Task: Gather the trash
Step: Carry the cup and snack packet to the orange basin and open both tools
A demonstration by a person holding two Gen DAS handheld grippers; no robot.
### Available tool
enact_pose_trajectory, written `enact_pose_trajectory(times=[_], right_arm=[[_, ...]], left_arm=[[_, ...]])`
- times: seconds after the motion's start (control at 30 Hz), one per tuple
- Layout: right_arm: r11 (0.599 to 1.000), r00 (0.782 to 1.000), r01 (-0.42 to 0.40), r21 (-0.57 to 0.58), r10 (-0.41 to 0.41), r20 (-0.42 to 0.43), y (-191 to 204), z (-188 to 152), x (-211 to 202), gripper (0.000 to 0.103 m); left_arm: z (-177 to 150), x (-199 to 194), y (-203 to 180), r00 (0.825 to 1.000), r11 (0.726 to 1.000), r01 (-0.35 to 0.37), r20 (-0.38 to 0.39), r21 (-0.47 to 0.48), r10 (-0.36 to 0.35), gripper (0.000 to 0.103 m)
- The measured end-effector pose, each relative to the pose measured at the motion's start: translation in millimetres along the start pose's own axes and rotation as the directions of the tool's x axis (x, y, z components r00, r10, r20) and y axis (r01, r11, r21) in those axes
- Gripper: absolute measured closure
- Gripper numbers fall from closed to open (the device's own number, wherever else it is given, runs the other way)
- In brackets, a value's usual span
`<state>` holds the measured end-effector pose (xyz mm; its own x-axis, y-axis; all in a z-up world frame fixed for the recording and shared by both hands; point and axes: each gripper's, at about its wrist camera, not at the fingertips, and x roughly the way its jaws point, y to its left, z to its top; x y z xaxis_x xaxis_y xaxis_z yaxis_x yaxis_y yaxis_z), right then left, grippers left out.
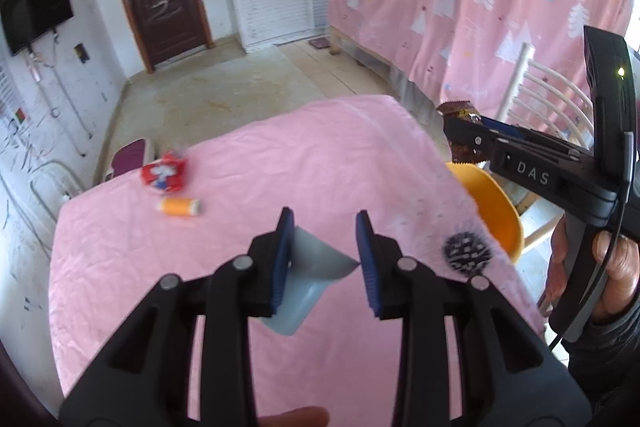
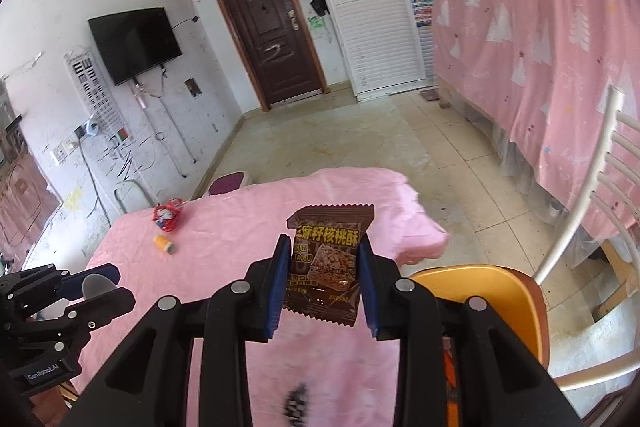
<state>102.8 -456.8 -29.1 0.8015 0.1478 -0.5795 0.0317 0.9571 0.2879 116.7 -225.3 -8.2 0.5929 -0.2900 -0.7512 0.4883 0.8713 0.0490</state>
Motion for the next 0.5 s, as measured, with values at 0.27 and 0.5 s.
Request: enact_pose_trajectory(times=[0.27, 0.5], right_arm=[[0.996, 0.998, 0.06, 0.066, -0.061, 0.01, -64.2, -12.2, -11.5, 0.081], [0.988, 0.994, 0.107, 0.108, -0.106, -0.015, -101.3, -31.2, -11.0, 0.081]], left_arm=[[21.6, 11.7, -50.2, 0.996, 0.994, 0.086, -0.019, 0.066, -0.084, 0.073], [44.9, 26.1, -90.1, 0.988, 0.982, 0.156, -0.025, 0.104, -0.154, 0.073]])
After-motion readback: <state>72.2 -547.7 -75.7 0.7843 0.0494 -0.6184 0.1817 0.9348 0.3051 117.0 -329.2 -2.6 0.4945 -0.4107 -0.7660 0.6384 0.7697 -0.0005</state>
